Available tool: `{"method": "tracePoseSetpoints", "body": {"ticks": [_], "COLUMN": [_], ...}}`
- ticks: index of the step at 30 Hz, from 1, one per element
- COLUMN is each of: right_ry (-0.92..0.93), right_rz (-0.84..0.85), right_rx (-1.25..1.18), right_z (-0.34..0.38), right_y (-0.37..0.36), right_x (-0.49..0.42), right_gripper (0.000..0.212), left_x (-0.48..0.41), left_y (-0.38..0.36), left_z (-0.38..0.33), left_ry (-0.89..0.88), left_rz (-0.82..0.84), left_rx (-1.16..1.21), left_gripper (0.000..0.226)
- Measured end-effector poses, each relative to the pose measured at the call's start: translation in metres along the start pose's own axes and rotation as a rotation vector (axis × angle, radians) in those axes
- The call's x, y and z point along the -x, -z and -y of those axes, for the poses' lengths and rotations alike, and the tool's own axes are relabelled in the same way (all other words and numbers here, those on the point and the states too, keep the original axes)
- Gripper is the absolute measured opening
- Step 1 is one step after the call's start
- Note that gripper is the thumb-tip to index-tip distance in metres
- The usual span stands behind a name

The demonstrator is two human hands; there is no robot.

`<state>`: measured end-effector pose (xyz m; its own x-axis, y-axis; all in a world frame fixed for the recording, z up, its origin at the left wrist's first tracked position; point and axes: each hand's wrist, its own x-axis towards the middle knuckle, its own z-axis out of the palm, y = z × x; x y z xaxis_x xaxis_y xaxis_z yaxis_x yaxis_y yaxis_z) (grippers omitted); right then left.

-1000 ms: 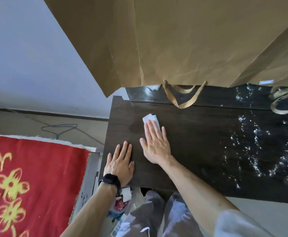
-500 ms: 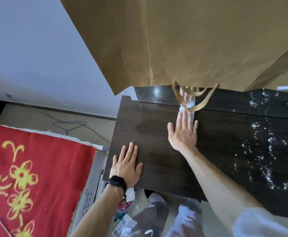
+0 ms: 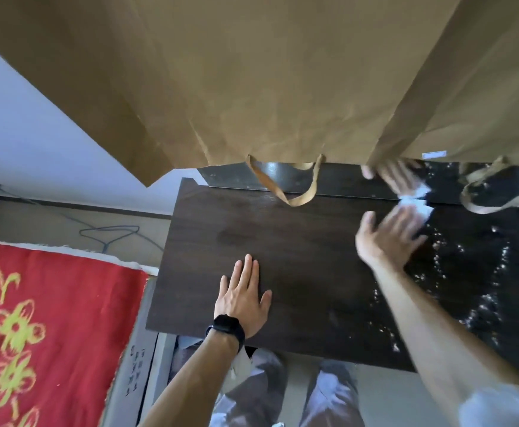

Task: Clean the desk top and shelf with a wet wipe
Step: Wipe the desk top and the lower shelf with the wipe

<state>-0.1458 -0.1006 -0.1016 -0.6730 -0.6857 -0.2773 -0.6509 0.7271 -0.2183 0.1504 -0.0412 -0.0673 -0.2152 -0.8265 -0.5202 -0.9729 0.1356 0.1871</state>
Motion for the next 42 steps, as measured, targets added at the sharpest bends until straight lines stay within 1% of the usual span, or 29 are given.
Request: {"method": "tracePoseSetpoints", "body": {"ticks": [1, 4, 5, 6, 7, 8, 11, 13, 14, 18, 20, 21, 23, 27, 30, 31, 33, 35, 36, 37, 38, 40, 41, 42], "right_ry": [0.132, 0.676, 0.784, 0.82, 0.787, 0.714, 0.379, 0.143, 0.065, -0.162, -0.194, -0.165, -0.006, 0.458, 0.849, 0.939, 1.017, 0.981, 0.909, 0.792, 0.632, 0.313, 0.208, 0.172], "right_rz": [0.0, 0.077, 0.107, 0.101, 0.075, 0.045, 0.011, 0.006, 0.012, 0.024, 0.049, 0.054, 0.06, 0.067, 0.176, 0.213, 0.241, 0.204, 0.159, 0.116, 0.072, 0.036, 0.047, 0.05], "right_rx": [0.036, 0.178, 0.197, 0.186, 0.163, 0.149, 0.093, 0.023, -0.01, -0.109, -0.113, -0.108, -0.047, 0.061, 0.124, 0.162, 0.191, 0.16, 0.157, 0.158, 0.161, 0.105, 0.058, 0.029], "right_z": [0.012, 0.03, 0.025, 0.013, -0.004, -0.026, -0.091, -0.118, -0.129, -0.161, -0.163, -0.159, -0.141, -0.081, -0.037, -0.029, -0.025, -0.041, -0.055, -0.071, -0.09, -0.113, -0.112, -0.1], "right_y": [-0.01, -0.035, -0.032, -0.026, -0.019, -0.009, 0.015, 0.027, 0.033, 0.051, 0.054, 0.055, 0.051, 0.025, -0.004, -0.013, -0.023, -0.022, -0.019, -0.012, -0.003, 0.018, 0.024, 0.024], "right_x": [0.013, 0.041, 0.033, 0.018, 0.001, -0.013, -0.043, -0.06, -0.068, -0.086, -0.084, -0.081, -0.071, -0.034, 0.014, 0.034, 0.06, 0.059, 0.049, 0.033, 0.015, -0.014, -0.017, -0.011], "right_gripper": [0.079, 0.073, 0.072, 0.07, 0.068, 0.066, 0.064, 0.067, 0.069, 0.072, 0.076, 0.079, 0.082, 0.077, 0.076, 0.075, 0.073, 0.071, 0.07, 0.07, 0.071, 0.074, 0.076, 0.077], "left_x": [-0.002, -0.008, -0.01, -0.012, -0.013, -0.013, -0.015, -0.017, -0.019, -0.019, -0.018, -0.017, -0.014, -0.001, 0.012, 0.017, 0.027, 0.038, 0.041, 0.045, 0.048, 0.05, 0.049, 0.048], "left_y": [-0.003, -0.006, -0.006, -0.006, -0.007, -0.009, -0.015, -0.018, -0.019, -0.026, -0.031, -0.032, -0.032, -0.034, -0.036, -0.037, -0.038, -0.038, -0.038, -0.039, -0.04, -0.042, -0.042, -0.043], "left_z": [-0.011, -0.035, -0.043, -0.05, -0.058, -0.066, -0.089, -0.101, -0.107, -0.131, -0.142, -0.145, -0.148, -0.139, -0.121, -0.114, -0.1, -0.086, -0.08, -0.074, -0.069, -0.061, -0.057, -0.052], "left_ry": [0.014, 0.04, 0.04, 0.037, 0.039, 0.052, 0.144, 0.199, 0.221, 0.253, 0.249, 0.249, 0.242, 0.211, 0.213, 0.224, 0.25, 0.248, 0.233, 0.212, 0.186, 0.138, 0.113, 0.083], "left_rz": [0.004, -0.012, -0.015, -0.02, -0.016, -0.004, -0.012, -0.026, -0.037, -0.052, -0.048, -0.045, -0.031, -0.014, -0.03, -0.025, 0.006, 0.034, 0.041, 0.042, 0.034, 0.006, -0.002, -0.011], "left_rx": [-0.001, -0.029, -0.037, -0.048, -0.052, -0.044, 0.016, 0.039, 0.047, 0.103, 0.117, 0.125, 0.126, 0.081, 0.029, 0.012, -0.009, -0.03, -0.04, -0.044, -0.043, -0.047, -0.047, -0.046], "left_gripper": [0.071, 0.071, 0.069, 0.068, 0.068, 0.068, 0.073, 0.073, 0.073, 0.07, 0.068, 0.066, 0.064, 0.058, 0.057, 0.057, 0.057, 0.058, 0.058, 0.058, 0.059, 0.06, 0.063, 0.068]}}
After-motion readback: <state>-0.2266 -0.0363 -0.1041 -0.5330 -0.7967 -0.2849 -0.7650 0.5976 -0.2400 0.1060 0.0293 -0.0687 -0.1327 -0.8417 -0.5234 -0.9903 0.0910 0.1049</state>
